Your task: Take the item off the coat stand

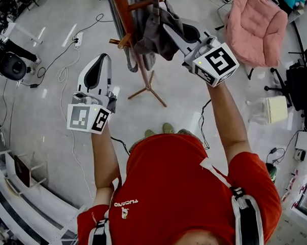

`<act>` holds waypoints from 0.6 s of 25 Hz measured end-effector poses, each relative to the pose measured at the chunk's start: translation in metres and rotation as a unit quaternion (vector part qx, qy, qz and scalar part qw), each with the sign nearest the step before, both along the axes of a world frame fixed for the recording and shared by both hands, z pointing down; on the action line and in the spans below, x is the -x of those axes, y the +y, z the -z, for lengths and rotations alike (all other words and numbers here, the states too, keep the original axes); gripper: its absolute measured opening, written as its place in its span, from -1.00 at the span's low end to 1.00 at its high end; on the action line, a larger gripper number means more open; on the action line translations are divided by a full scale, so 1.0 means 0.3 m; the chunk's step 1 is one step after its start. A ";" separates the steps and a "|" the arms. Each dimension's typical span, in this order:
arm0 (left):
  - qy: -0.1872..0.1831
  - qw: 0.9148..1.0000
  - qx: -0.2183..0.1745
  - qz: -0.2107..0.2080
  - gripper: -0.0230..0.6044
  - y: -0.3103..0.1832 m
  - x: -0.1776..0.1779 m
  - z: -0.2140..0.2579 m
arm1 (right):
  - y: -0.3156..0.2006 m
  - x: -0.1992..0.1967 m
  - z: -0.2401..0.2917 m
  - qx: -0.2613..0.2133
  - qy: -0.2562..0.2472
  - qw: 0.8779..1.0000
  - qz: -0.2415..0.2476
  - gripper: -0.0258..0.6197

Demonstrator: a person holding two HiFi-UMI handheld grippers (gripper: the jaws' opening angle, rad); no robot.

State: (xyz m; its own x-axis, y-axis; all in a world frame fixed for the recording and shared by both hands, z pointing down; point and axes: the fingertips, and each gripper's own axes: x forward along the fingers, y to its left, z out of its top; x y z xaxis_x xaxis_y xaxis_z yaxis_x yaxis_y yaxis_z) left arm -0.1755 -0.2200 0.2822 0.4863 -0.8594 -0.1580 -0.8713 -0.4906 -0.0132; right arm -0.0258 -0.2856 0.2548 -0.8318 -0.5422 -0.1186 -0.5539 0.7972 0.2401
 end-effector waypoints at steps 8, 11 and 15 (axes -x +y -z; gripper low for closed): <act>0.004 1.000 -0.012 -0.020 -0.90 0.021 -0.046 0.028 | 0.086 -0.073 0.030 -0.015 -0.003 1.000 -0.019 -0.83; 0.005 0.999 -0.014 -0.029 -0.90 0.033 -0.063 0.032 | 0.127 -0.077 0.031 -0.021 0.003 1.000 -0.017 -0.83; -0.002 0.999 -0.012 -0.041 -0.90 0.047 -0.095 0.022 | 0.183 -0.073 0.020 -0.021 0.004 1.000 -0.010 -0.83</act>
State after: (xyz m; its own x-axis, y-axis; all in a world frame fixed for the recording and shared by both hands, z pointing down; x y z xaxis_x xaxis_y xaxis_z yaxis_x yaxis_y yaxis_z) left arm -0.1471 -0.2061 0.2757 0.5553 -0.8128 -0.1758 -0.8283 -0.5596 -0.0290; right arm -0.0039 -0.2307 0.2486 -0.8217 -0.5536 -0.1353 -0.5678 0.7750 0.2773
